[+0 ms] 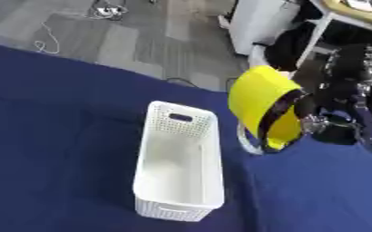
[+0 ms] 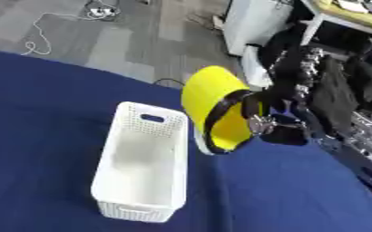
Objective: Pick up objects on the table and place them in the box.
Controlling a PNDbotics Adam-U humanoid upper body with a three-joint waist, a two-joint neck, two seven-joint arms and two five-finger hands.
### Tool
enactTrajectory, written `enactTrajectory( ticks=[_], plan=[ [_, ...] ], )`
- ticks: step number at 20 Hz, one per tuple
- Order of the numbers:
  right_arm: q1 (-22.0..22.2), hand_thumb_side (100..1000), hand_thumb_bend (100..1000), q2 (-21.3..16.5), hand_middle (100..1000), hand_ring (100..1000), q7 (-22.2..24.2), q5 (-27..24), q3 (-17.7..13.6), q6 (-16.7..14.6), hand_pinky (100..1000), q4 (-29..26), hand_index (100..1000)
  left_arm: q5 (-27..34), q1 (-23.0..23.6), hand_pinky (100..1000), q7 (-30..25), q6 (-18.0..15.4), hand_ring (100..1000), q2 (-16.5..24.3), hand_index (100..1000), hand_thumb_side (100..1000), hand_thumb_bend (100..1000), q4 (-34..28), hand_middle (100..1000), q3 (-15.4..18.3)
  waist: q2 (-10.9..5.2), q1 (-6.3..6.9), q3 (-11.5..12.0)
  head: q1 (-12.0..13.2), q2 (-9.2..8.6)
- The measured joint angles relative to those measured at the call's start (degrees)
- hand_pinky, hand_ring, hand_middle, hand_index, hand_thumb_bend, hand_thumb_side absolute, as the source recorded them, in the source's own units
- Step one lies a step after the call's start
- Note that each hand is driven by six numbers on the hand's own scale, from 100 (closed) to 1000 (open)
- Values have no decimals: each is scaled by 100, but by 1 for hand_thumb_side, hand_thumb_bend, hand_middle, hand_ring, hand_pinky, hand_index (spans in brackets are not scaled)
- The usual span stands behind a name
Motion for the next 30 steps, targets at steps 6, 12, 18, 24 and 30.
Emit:
enactTrajectory(
  ticks=[6, 12, 18, 24, 30],
  plan=[
    [-64, 613, 100, 5, 100, 100, 73, 11, 71, -72, 100, 27, 125, 37, -22, 793, 5, 68, 546, -83, 805, 831, 100, 0, 695, -22, 3, 0, -2, 32, 1],
    [-76, 613, 100, 7, 100, 100, 124, 45, 116, -120, 100, 42, 124, 55, -46, 793, 5, 102, 546, -146, 804, 833, 100, 0, 694, -24, 36, 0, -27, 51, 2],
    [-76, 622, 100, 9, 100, 100, 130, 56, 117, -119, 100, 61, 123, 57, -44, 792, 1, 129, 544, -167, 804, 834, 100, 0, 694, -25, 56, 0, -65, 54, 3],
    [-88, 652, 100, 73, 100, 100, 224, 398, 146, -50, 100, 8, 130, 57, 2, 792, 2, 147, 543, -172, 804, 835, 100, 0, 693, -25, 72, 0, -137, -245, -104],
    [-650, 657, 100, 345, 100, 100, 552, 797, 462, -87, 100, -34, 124, 54, 10, 791, -46, 189, 535, -214, 803, 833, 100, 0, 688, -50, 245, 0, -112, -2279, -443]
  ],
)
